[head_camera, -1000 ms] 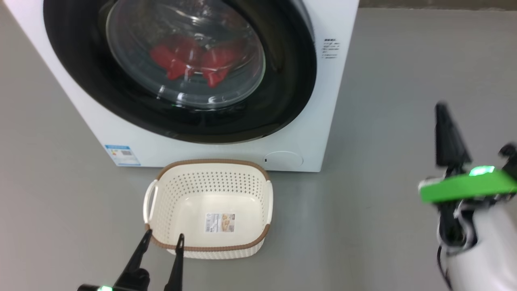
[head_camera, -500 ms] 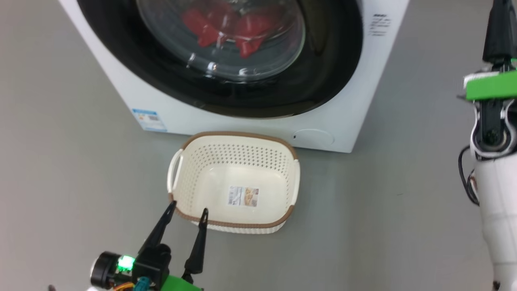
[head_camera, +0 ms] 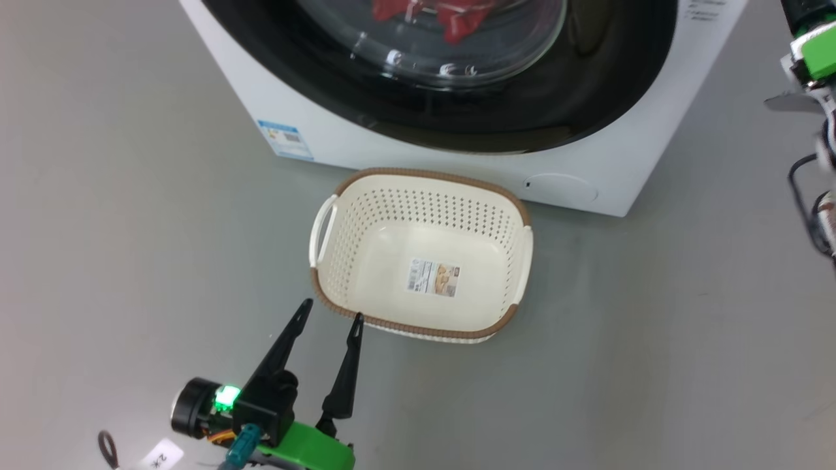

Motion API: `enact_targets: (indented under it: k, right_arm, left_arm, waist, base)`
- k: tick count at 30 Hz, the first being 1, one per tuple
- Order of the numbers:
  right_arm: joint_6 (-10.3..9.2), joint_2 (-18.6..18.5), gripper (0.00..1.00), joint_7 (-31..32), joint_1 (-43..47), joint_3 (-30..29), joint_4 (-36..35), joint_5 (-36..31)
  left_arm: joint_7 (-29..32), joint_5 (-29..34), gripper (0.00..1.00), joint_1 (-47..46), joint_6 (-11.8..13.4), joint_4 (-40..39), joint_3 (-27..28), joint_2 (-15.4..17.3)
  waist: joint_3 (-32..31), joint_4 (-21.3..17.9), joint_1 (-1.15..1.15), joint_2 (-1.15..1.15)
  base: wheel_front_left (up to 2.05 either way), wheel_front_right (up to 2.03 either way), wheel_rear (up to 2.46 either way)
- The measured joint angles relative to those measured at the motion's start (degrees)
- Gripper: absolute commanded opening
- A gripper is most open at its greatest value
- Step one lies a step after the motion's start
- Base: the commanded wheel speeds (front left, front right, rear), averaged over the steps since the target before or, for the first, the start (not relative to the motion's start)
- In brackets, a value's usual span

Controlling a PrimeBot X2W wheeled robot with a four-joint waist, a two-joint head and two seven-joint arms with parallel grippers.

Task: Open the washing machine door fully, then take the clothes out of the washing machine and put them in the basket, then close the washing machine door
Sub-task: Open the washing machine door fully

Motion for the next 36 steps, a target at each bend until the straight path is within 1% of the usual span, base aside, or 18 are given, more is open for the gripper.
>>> enact_targets:
  k: [3, 8, 15, 19, 24, 28, 36]
  right_arm:
    - [0.00, -1.5, 0.00, 5.4, -2.1, 0.7, 1.4, 3.7]
    - [0.00, -3.1, 0.00, 11.9, -4.9, 1.7, 5.2, 7.3]
    - [0.00, -3.4, 0.00, 18.5, -10.0, 1.7, 12.0, 10.6]
    - [0.00, -3.2, 0.00, 21.1, -12.4, 1.8, 14.8, 11.3]
    - [0.00, -3.5, 0.00, 22.1, -14.5, 1.9, 16.8, 11.6]
    - [0.00, -3.3, 0.00, 22.9, -14.7, 2.0, 17.3, 11.7]
    - [-0.09, -3.5, 0.00, 25.5, -13.8, 3.4, 16.5, 11.7]
  left_arm:
    - [0.0, -0.3, 1.00, -1.0, 0.4, 0.0, -0.9, -0.1]
    - [0.0, -0.9, 1.00, -1.8, 0.5, 0.0, -1.6, -0.1]
    - [0.0, -2.3, 1.00, -3.4, 1.0, -0.1, -2.7, -0.2]
    - [0.0, -2.7, 1.00, -4.2, 1.0, -0.1, -3.5, -0.2]
    - [0.0, -2.8, 1.00, -4.3, 1.5, -0.2, -4.7, -0.2]
    - [0.0, -3.4, 1.00, -4.3, 2.0, -0.2, -5.0, -0.2]
    - [0.0, -3.4, 1.00, -4.3, 2.0, 0.1, -4.9, -0.2]
  waist:
    - [1.2, 1.0, 0.00, 0.00]
    - [3.2, 2.4, 0.00, 0.00]
    - [5.6, 3.9, 0.00, 0.00]
    - [6.6, 4.5, 0.00, 0.00]
    - [7.3, 5.3, 0.00, 0.00]
    - [7.3, 5.7, 0.00, 0.00]
    - [6.1, 5.7, 0.00, 0.00]
  base:
    - [0.00, 0.00, 0.00]
    - [0.00, 0.00, 0.00]
    - [0.00, 0.00, 0.00]
    - [0.00, 0.00, 0.00]
    - [0.00, 0.00, 0.00]
    - [0.00, 0.00, 0.00]
    - [0.00, 0.00, 0.00]
